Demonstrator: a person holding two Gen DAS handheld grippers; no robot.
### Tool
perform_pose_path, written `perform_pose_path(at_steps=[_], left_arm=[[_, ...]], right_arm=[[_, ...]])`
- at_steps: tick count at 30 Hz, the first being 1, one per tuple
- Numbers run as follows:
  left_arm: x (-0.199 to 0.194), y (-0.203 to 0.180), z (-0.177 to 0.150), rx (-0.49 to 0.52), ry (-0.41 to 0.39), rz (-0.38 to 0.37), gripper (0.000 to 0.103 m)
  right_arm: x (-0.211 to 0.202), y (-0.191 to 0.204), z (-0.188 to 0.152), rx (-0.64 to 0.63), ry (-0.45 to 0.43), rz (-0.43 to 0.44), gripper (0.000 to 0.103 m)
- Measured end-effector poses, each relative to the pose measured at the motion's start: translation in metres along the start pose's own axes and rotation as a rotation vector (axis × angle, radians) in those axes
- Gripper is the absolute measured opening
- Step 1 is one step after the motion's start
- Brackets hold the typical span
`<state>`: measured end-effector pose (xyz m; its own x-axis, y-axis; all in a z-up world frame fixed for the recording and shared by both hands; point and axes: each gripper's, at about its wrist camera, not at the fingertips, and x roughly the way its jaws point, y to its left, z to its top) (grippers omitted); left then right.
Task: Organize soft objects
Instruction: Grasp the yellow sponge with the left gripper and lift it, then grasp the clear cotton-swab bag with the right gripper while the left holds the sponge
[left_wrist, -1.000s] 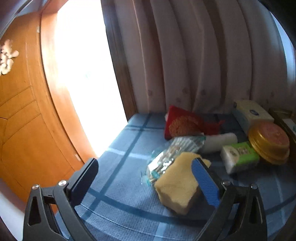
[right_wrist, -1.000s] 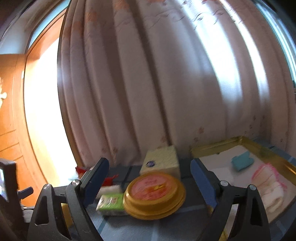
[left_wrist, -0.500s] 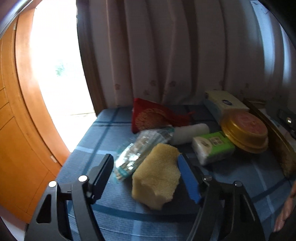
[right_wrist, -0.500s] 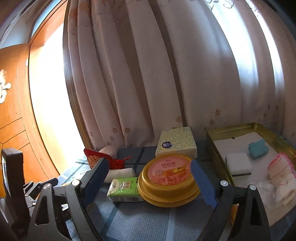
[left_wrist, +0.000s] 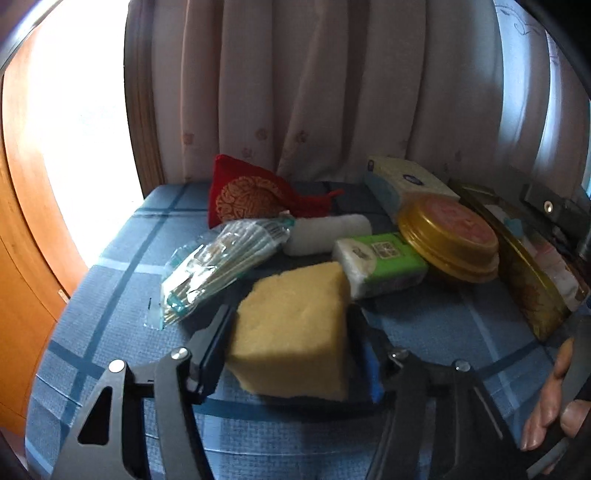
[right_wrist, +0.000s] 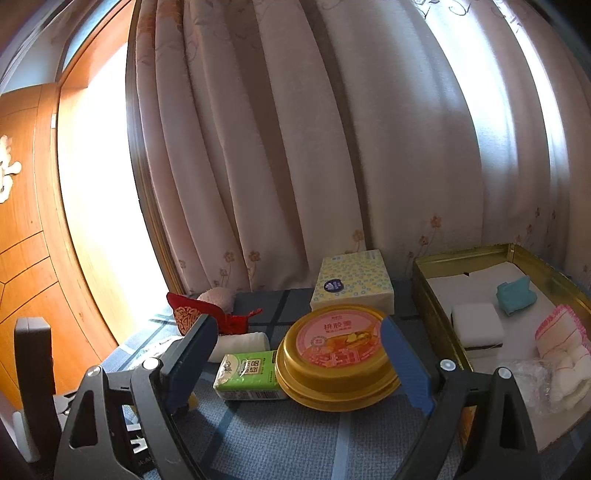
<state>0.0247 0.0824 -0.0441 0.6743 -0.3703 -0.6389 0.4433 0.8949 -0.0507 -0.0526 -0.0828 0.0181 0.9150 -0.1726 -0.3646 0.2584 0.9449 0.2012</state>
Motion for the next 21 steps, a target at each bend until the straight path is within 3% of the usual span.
perform_pose_path(at_steps=[5, 12, 13, 18, 21], left_arm=[[-0.004, 0.002, -0.002, -0.015, -0.018, -0.012, 0.053], [-0.040, 0.036, -0.011, -0.164, -0.152, 0.055, 0.052], [-0.045, 0.043, -0.011, -0.183, -0.168, 0.080, 0.052], [-0.065, 0.079, -0.006, -0.224, -0.221, 0.340, 0.052], [-0.067, 0.092, -0.003, -0.230, -0.230, 0.411, 0.052]], right_arm=[[-0.001, 0.001, 0.000, -0.005, 0.002, 0.004, 0.091], [0.001, 0.014, -0.001, -0.052, 0.010, 0.041, 0.091], [0.002, 0.016, -0.001, -0.048, 0.011, 0.057, 0.091], [0.022, 0.049, -0.002, -0.017, 0.121, 0.213, 0.091], [0.044, 0.071, -0.006, 0.027, 0.233, 0.312, 0.091]])
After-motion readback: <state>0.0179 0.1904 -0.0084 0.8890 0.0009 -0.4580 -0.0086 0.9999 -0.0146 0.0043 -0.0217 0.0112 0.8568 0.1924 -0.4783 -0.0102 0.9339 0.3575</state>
